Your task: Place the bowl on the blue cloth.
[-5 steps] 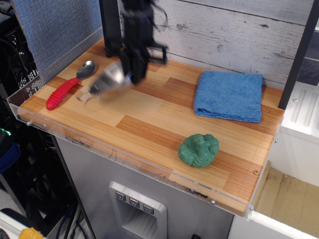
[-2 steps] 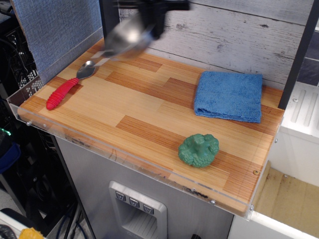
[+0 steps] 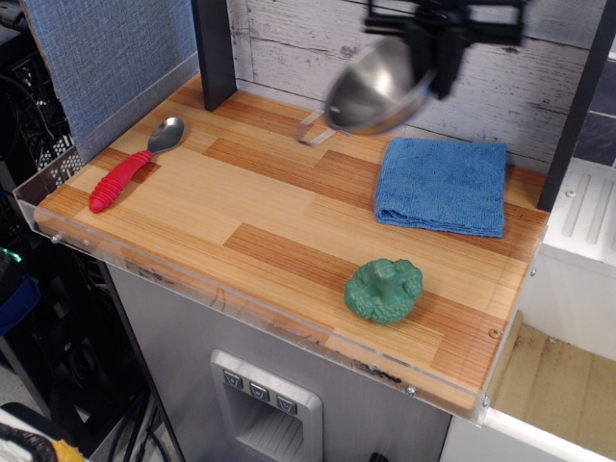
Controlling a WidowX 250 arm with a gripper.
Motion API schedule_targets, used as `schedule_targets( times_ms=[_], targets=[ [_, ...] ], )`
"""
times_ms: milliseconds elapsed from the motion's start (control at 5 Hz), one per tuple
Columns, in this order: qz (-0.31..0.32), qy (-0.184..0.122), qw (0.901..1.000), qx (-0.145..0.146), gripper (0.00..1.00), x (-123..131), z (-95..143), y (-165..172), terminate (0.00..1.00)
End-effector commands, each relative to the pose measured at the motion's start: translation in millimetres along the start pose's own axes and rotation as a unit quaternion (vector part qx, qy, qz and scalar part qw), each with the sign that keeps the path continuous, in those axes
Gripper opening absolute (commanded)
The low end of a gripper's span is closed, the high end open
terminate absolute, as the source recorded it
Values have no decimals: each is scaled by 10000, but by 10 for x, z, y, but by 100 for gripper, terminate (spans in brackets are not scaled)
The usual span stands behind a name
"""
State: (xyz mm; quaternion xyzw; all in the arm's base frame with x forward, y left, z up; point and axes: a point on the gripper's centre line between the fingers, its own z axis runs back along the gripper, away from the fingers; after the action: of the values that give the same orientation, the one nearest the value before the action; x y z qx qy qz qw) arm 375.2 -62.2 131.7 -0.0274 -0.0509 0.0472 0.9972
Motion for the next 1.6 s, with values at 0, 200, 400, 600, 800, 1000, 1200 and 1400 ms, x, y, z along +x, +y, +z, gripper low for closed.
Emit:
schedule_targets(
  times_ms=[0,200,400,600,800,1000,1200,1400],
  targets=[
    [-256,-5,9994,215,0,35,-275,-21,0],
    [-349,104,9988,338,0,92,-489,10,0],
    [-424,102,9985,325,0,144,-569,-25,0],
    [-484,19,9985,250,0,198,-582,-106,0],
    [-610,-50,9978,239,0,251,-591,-222,0],
    [-725,-54,9971,237,0,257,-625,-330,0],
    [-764,79,9968,235,0,232,-721,-377,0],
    [-524,407,9976,216,100,181,-823,-298,0]
  ],
)
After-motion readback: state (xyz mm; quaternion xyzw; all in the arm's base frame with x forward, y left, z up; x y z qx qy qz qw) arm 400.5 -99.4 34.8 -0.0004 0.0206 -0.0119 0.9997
